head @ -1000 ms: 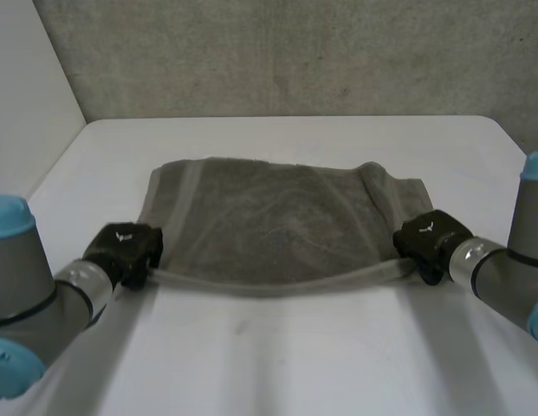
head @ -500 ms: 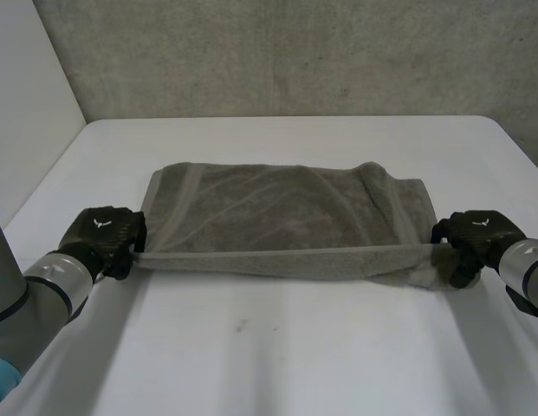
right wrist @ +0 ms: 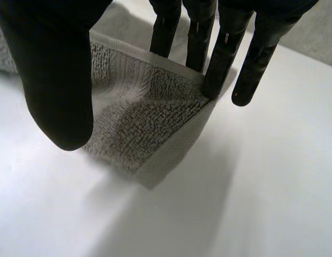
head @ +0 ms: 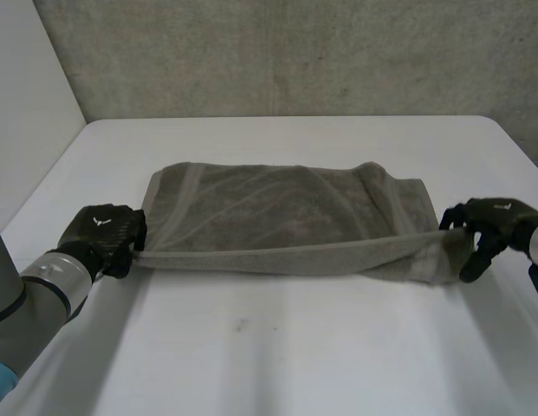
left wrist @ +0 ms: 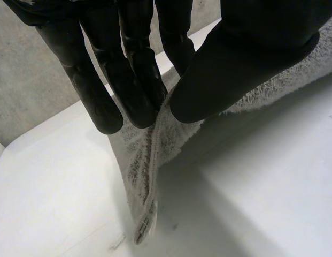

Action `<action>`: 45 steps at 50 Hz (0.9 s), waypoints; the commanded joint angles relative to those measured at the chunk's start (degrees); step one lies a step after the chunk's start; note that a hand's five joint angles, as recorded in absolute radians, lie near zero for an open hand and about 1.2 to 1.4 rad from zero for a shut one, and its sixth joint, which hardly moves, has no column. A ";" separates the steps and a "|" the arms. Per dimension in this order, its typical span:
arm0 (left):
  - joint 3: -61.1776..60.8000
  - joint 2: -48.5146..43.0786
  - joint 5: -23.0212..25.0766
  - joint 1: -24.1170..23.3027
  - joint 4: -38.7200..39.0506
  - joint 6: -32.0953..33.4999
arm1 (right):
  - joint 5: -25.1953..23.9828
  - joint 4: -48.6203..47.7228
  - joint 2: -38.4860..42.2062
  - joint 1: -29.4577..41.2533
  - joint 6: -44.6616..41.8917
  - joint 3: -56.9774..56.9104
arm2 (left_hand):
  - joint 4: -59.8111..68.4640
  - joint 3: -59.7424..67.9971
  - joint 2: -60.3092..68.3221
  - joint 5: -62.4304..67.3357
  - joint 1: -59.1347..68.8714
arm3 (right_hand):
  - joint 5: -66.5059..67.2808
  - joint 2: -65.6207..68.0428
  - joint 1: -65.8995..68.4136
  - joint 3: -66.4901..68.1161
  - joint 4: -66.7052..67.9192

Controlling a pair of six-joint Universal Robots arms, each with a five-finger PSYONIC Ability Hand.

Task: Fold the towel.

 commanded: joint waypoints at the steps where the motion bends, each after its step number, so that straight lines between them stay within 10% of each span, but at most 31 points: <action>1: 0.00 0.04 0.03 -0.05 0.00 0.00 | -0.73 1.49 -0.46 0.13 3.61 -6.15 | 10.26 10.28 10.19 10.56 13.22 | 2.42 2.49 -1.03 2.40 2.52; 18: -1.41 0.48 0.21 -0.05 0.09 0.00 | 0.51 2.11 4.55 3.21 3.62 -15.91 | 10.26 10.28 10.19 10.56 13.22 | 7.80 7.87 4.35 7.78 7.90; 23: -1.67 1.01 0.12 -0.13 0.09 0.00 | 1.21 2.55 6.22 3.82 3.26 -16.44 | 10.26 10.28 10.19 10.56 13.22 | -9.86 -9.79 -13.31 -9.88 -9.76; 45: 0.17 0.66 0.21 0.66 0.26 0.17 | 0.68 7.65 -1.34 4.88 3.26 -1.41 | 10.26 10.28 10.19 10.56 13.22 | -11.88 -11.81 -15.33 -11.90 -11.78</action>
